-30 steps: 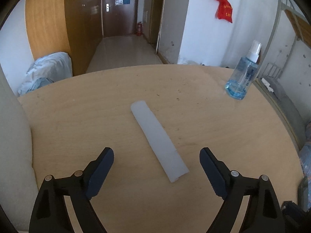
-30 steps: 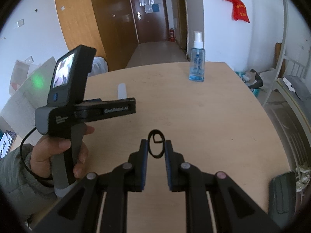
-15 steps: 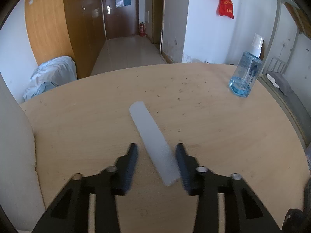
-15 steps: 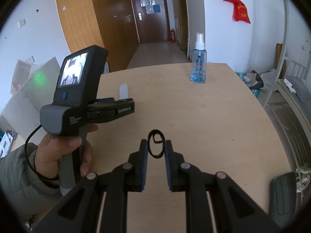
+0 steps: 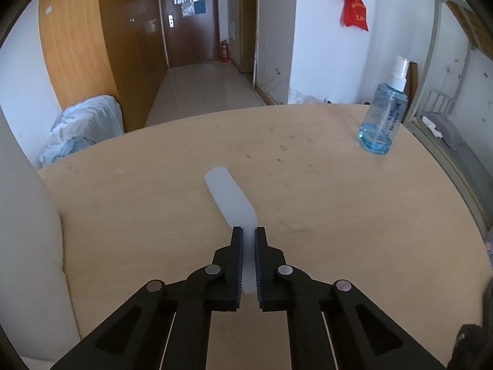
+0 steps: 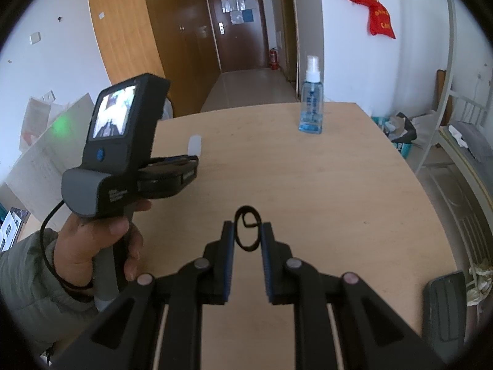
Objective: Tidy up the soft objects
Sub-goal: 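Carry the white tube and black ring over the white foam box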
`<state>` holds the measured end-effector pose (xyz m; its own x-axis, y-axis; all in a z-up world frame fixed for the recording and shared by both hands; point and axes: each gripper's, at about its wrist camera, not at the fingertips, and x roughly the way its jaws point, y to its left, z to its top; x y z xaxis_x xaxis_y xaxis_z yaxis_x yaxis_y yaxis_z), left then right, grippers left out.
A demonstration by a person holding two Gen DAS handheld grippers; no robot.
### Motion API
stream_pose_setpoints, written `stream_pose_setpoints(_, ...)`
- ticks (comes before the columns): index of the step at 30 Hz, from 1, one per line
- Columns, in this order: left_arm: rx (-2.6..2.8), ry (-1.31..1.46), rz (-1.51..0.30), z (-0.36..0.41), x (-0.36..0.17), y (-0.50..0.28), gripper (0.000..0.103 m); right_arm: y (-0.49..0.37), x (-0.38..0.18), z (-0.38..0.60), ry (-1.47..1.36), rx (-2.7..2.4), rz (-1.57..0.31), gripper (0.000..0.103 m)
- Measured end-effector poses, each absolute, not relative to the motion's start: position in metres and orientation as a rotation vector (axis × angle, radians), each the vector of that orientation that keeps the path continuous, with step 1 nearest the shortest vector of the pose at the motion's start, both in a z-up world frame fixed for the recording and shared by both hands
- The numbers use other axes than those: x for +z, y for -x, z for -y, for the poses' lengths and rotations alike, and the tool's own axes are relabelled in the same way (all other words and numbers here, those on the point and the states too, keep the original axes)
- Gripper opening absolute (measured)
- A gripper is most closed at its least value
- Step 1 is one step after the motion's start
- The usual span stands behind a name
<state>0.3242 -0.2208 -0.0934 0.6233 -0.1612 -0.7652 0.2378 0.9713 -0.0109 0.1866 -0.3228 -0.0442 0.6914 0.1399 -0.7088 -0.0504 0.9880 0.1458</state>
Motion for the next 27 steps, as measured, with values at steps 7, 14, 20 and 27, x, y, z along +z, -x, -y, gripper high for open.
stream_pose_setpoints(7, -0.232, -0.092, -0.814, 0.214, -0.078, -0.308, 0.005, -0.186, -0.042, 0.321, -0.114, 0.110, -0.797, 0.020)
stream_pose_setpoints(14, -0.238, -0.088, -0.706, 0.199, -0.042, -0.279, 0.005, -0.183, -0.040, 0.321, -0.113, 0.111, -0.793, 0.020)
stream_pose_setpoints(20, -0.251, -0.063, -0.634, 0.181, -0.008, -0.245, 0.006, -0.180, -0.034, 0.315, -0.102, 0.125, -0.778, 0.020)
stream_pose_setpoints(27, -0.267, -0.022, -0.571, 0.153, 0.029, -0.204, 0.006, -0.171, -0.022, 0.302, -0.081, 0.154, -0.751, 0.020)
